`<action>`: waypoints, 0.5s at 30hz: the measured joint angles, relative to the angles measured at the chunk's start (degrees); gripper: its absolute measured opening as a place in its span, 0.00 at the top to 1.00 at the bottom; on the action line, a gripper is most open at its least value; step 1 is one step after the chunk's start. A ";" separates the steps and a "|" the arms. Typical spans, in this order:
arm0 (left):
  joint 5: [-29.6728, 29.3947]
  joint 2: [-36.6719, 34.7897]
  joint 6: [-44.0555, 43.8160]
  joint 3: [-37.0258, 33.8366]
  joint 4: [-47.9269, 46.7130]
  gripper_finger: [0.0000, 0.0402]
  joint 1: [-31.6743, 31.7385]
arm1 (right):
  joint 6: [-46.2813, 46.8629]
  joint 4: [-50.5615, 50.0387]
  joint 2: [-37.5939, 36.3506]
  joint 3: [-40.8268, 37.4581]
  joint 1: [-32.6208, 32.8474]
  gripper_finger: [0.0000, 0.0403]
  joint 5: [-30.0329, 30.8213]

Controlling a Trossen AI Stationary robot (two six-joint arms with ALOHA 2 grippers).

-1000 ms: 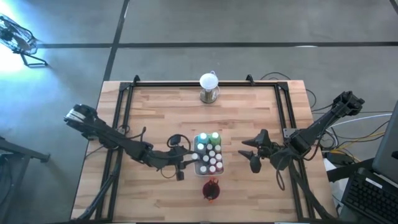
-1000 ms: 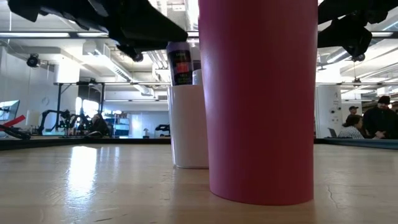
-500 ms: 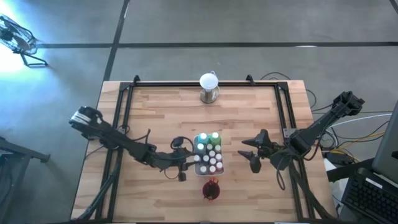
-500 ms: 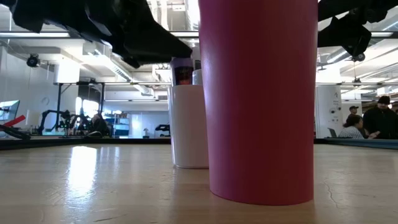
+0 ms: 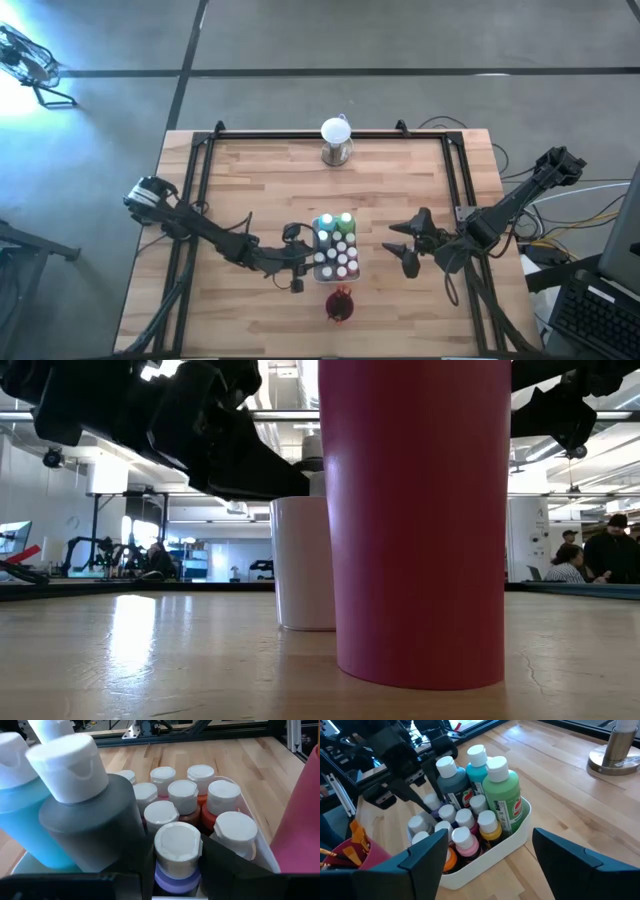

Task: Pick & Place Paint Supplies
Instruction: Put the purple paint bottle into the white bin

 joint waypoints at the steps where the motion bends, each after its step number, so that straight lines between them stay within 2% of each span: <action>1: 0.00 0.37 -0.02 0.00 0.25 0.69 0.02 | -0.04 0.00 0.00 0.00 0.00 0.29 0.00; 9: 0.43 1.73 1.08 0.00 1.21 0.67 0.02 | -0.20 0.00 0.00 -0.02 0.00 0.27 -0.07; 12: 3.75 1.48 3.95 0.01 1.11 0.63 0.09 | -0.44 0.00 0.00 -0.02 0.01 0.26 -0.07; 15: 3.98 0.47 4.44 0.42 1.17 0.57 0.14 | -0.61 0.00 0.00 -0.02 0.01 0.24 -0.08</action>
